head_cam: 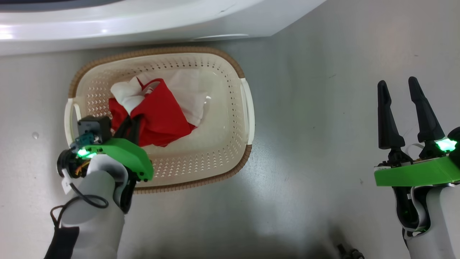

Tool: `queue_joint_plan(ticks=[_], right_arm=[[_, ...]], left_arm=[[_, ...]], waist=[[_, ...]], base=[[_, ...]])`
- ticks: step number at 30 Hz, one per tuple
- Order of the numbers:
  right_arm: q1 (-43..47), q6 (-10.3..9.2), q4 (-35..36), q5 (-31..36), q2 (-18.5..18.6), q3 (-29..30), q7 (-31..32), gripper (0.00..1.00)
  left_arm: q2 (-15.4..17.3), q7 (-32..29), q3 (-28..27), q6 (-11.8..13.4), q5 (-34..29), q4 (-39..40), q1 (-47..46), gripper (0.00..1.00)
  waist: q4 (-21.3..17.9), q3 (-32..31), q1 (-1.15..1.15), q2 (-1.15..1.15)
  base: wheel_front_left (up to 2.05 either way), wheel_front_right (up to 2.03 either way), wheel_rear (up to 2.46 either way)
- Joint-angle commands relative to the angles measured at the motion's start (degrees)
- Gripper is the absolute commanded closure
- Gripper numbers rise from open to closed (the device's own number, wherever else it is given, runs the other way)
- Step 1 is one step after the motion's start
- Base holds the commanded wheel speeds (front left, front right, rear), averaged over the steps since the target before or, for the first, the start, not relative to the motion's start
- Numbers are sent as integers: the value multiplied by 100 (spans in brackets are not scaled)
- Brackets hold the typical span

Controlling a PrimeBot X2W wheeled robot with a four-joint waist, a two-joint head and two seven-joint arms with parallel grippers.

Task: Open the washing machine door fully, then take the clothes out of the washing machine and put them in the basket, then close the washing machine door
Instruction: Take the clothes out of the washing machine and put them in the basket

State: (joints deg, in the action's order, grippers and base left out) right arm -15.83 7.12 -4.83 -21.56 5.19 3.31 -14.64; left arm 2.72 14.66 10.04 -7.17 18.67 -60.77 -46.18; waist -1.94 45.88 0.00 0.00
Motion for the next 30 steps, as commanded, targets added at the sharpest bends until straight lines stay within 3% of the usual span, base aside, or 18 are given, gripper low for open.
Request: queue_joint_plan(ticks=[1, 3, 7, 12, 13, 14, 15, 16, 30], right_arm=[[47, 36, 155, 23, 5, -66, -36, 0], [45, 36, 167, 27, 2, -62, -36, 0], [41, 36, 161, 37, -10, -66, -36, 0], [30, 36, 131, 45, -13, -62, -36, 0], [31, 36, 124, 48, -13, -61, -36, 0], [33, 36, 115, 51, -14, -59, -36, 0], [39, 36, 106, 52, -13, -60, -36, 0], [44, 36, 96, 52, -11, -63, -36, 0], [128, 36, -94, 42, 60, -166, -36, 0]], left_arm=[[138, 34, -159, -32, -16, -58, 70, 100], [121, 34, -181, -32, 24, -188, 2, 96], [102, 34, -166, -32, 64, -338, -111, 75], [94, 34, -158, -32, 126, -350, -98, 56], [92, 34, -161, -32, 141, -333, -79, 27], [89, 34, -163, -32, 151, -312, -54, 13], [87, 34, -170, -32, 165, -278, -23, 4], [86, 34, -185, -32, 178, -233, 10, 0], [100, 34, -358, -32, 158, 532, 609, 0]], waist=[[4, 47, 0, 0], [9, 74, 0, 0], [14, 100, 0, 0], [20, 41, 0, 0], [24, 17, 0, 0], [30, -16, 0, 0], [36, -52, 0, 0], [41, -88, 0, 0], [145, -794, 0, 0]], base=[[0, 0, 0], [0, 0, 0], [0, 0, 0], [0, 0, 0], [0, 0, 0], [0, 0, 0], [0, 0, 0], [0, 0, 0], [0, 0, 0]])
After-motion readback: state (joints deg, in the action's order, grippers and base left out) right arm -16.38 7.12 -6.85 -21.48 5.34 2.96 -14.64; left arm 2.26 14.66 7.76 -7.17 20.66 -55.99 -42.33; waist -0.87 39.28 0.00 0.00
